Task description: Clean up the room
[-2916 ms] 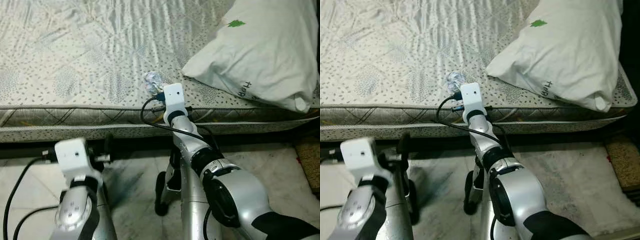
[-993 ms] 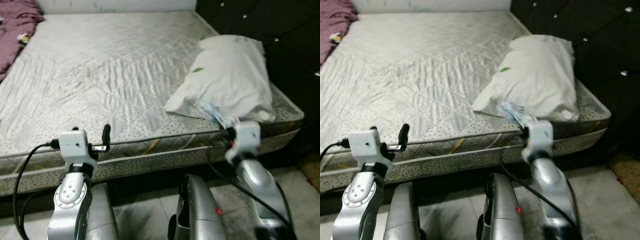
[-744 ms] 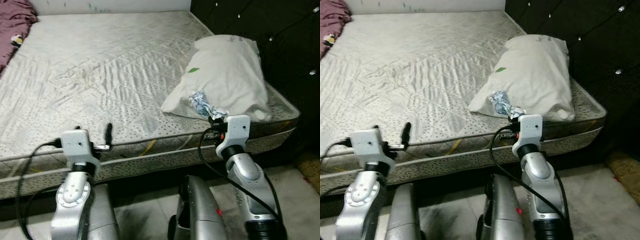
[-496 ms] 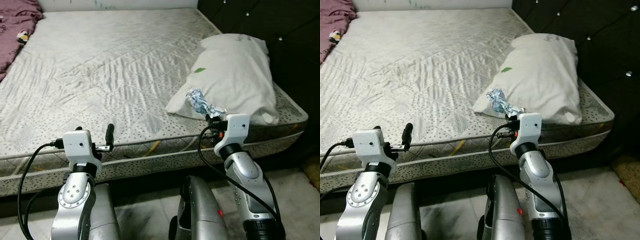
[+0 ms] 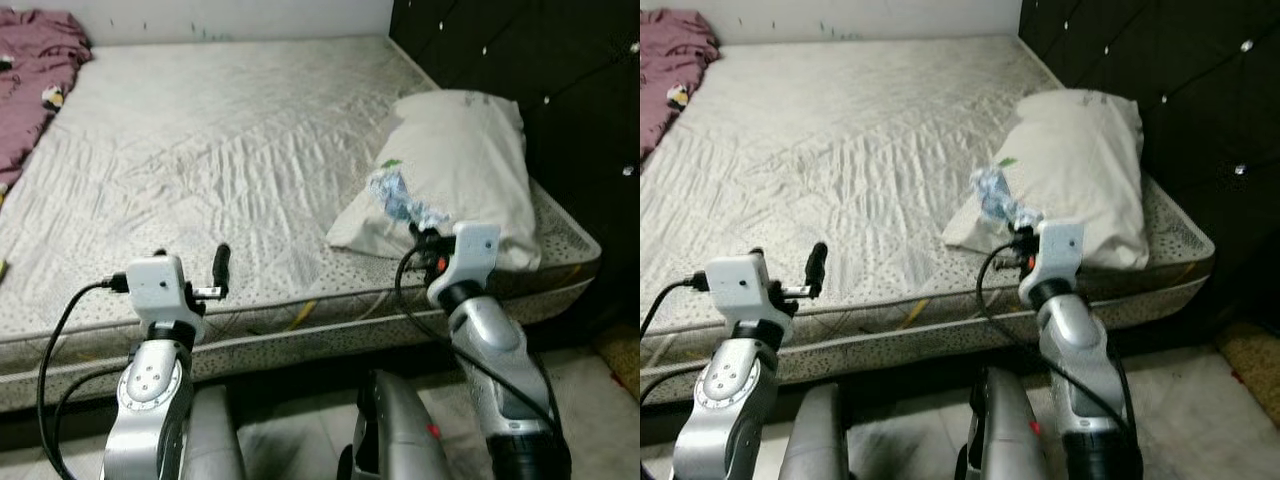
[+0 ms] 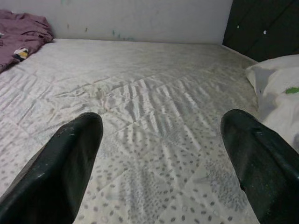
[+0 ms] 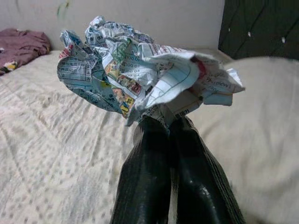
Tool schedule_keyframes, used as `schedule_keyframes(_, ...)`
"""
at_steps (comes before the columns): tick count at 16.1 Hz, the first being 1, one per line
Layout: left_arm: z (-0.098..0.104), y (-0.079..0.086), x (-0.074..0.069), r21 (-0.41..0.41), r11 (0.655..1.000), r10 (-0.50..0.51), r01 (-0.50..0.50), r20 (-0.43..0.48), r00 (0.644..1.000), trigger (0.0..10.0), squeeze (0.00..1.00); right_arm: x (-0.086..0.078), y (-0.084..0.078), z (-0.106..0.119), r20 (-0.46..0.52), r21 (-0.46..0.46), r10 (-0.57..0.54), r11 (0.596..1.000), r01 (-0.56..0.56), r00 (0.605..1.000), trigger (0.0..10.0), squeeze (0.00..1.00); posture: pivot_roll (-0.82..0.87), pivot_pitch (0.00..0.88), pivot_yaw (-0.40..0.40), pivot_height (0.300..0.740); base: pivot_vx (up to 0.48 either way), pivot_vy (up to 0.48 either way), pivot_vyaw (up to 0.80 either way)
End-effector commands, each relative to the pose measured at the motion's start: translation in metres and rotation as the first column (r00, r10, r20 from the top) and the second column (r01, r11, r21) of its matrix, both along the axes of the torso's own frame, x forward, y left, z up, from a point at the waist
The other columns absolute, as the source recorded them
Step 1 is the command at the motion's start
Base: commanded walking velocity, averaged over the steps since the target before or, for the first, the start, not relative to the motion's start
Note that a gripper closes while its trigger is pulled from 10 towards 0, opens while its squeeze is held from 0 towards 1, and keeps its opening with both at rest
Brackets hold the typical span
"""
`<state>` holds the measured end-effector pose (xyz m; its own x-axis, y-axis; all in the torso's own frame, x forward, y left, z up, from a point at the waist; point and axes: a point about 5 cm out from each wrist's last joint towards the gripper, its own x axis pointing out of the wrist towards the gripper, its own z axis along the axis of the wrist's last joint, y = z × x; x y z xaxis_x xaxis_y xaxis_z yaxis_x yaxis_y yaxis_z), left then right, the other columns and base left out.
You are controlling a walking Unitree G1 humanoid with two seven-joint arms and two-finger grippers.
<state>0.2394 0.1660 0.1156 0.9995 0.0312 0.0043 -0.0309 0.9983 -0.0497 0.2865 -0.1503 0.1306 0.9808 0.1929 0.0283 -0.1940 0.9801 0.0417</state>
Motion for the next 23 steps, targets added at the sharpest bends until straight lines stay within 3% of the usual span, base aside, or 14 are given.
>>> schedule_keyframes(1,0.002,0.0,0.003,0.0,1.0,-0.001,0.001,0.007,1.0,10.0,0.0,0.003,-0.001,0.003,0.009,0.004,-0.012,1.0,0.012,1.0,10.0,0.0,-0.02,0.0,-0.041,0.655,0.0,0.0,0.0)
schedule_keyframes(8,0.001,-0.002,0.006,0.001,1.0,-0.008,0.008,-0.002,1.0,10.0,0.0,0.008,-0.004,0.005,0.016,0.003,-0.036,0.999,0.035,0.999,10.0,0.0,-0.02,0.0,-0.043,0.737,0.0,0.0,0.0)
schedule_keyframes(15,0.0,-0.004,0.008,-0.003,1.0,-0.015,0.015,-0.007,1.0,10.0,0.0,0.009,-0.004,0.003,0.013,-0.002,-0.033,0.999,0.033,0.999,10.0,0.0,-0.02,0.0,-0.044,0.74,0.0,0.0,0.0)
schedule_keyframes(23,-0.001,-0.007,0.008,0.0,1.0,-0.028,0.028,-0.016,0.999,10.0,0.0,0.007,-0.006,-0.006,-0.021,-0.029,-0.051,0.998,0.051,0.998,10.0,0.0,-0.01,0.0,-0.063,0.74,0.0,0.105,-0.47)
